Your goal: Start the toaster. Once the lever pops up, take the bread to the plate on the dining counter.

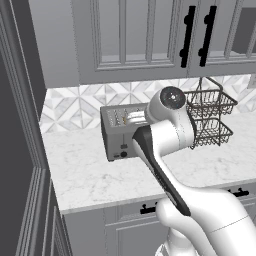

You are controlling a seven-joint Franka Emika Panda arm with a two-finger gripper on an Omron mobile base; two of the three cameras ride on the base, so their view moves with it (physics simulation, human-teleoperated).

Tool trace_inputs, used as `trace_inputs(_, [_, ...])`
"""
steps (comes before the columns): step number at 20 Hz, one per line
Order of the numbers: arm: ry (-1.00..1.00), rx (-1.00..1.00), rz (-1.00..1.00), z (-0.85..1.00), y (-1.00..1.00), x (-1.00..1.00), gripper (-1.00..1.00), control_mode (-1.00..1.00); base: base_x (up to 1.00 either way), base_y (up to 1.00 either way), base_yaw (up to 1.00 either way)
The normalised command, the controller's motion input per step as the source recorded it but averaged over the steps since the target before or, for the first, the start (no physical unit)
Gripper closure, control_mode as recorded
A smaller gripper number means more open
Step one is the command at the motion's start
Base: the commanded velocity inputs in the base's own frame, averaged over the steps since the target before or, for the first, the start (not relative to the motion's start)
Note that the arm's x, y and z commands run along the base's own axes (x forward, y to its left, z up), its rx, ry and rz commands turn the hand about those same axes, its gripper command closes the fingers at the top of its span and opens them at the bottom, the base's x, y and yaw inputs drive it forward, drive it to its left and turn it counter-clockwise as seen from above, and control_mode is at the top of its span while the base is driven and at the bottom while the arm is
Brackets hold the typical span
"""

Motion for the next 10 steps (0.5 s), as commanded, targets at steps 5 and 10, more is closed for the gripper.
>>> trace_inputs(5, [0.0,0.0,0.0,0.0,0.0,0.0,-1.0,-1.0,0.0,0.0,0.0])
trace_inputs(10, [0.0,0.0,0.0,0.0,0.0,0.0,-1.0,-1.0,0.0,0.0,0.0])
